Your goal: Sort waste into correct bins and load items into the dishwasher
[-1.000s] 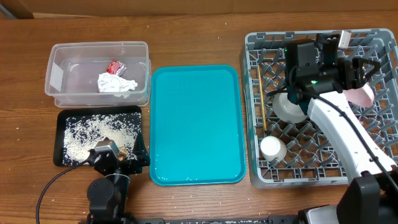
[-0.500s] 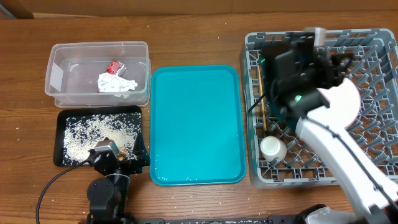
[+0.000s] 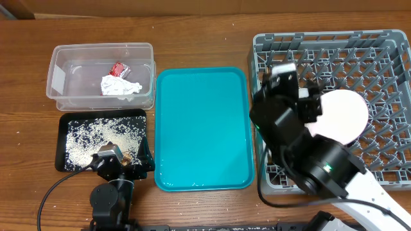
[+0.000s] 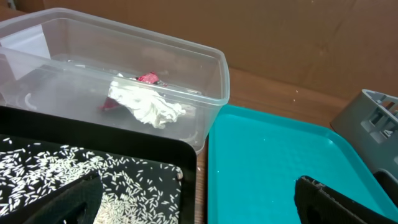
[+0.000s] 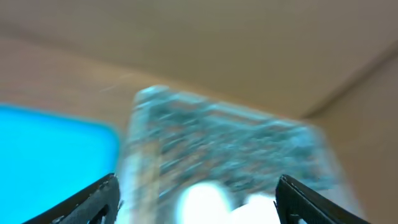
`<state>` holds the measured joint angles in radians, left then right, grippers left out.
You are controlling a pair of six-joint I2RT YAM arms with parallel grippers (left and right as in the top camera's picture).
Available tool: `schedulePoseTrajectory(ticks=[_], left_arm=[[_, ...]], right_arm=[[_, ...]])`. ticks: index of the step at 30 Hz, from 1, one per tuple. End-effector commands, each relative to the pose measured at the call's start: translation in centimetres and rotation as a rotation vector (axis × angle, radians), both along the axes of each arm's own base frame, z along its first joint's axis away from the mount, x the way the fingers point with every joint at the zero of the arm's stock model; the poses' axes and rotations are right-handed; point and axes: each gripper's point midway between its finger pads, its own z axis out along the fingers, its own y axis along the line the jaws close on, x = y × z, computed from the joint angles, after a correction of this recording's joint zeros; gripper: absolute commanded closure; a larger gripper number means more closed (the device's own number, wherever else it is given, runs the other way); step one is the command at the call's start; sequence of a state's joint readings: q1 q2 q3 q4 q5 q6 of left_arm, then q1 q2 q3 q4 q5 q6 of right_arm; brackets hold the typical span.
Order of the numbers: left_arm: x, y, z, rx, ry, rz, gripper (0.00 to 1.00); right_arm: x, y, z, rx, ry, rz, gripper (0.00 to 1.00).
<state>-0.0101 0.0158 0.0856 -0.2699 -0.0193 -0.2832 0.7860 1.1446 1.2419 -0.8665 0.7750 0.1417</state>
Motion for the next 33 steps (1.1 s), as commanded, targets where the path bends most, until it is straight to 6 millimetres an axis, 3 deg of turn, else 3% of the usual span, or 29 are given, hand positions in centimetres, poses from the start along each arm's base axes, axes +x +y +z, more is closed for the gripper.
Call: schedulePoseTrajectory(ticks=[1, 3, 6, 10, 15, 20, 26, 30, 33], left_arm=[[0.0, 0.3, 0.1, -0.007, -0.01, 0.018, 0.0], [0.0, 0.3, 0.1, -0.007, -0.01, 0.018, 0.0], [0.0, 0.3, 0.1, -0.007, -0.01, 0.018, 0.0], [0.0, 0.3, 0.1, -0.007, -0.01, 0.018, 0.0], [0.0, 0.4, 0.1, -0.007, -0.01, 0.018, 0.0], [0.0, 0.3, 0.1, -0.007, -0.01, 0.018, 0.0], [0.0, 0.3, 0.1, -0.007, -0.01, 0.018, 0.0], [0.0, 0.4, 0.1, -0.007, -0.01, 0.018, 0.0], [0.0, 0.3, 0.1, -0.007, -0.01, 0.018, 0.0]], right_arm=[[-3.9, 7.5, -1.6, 0.419, 0.257, 0.292, 0.11], [-6.2, 10.3, -1.7, 0.517, 0.37, 0.446, 0.01], [-8.5, 12.6, -1.3, 0.601, 0.46, 0.589, 0.0], [-9.6, 13.5, -0.9, 0.638, 0.5, 0.654, 0.0], [-8.3, 12.9, -0.5, 0.578, 0.416, 0.645, 0.0], [-6.1, 9.8, 2.7, 0.537, 0.23, 0.567, 0.0], [-6.8, 3.3, 7.9, 0.411, -0.052, 0.485, 0.0], [-7.5, -0.5, 8.7, 0.306, -0.142, 0.4, 0.0], [-7.7, -2.7, 8.1, 0.295, -0.169, 0.349, 0.0]])
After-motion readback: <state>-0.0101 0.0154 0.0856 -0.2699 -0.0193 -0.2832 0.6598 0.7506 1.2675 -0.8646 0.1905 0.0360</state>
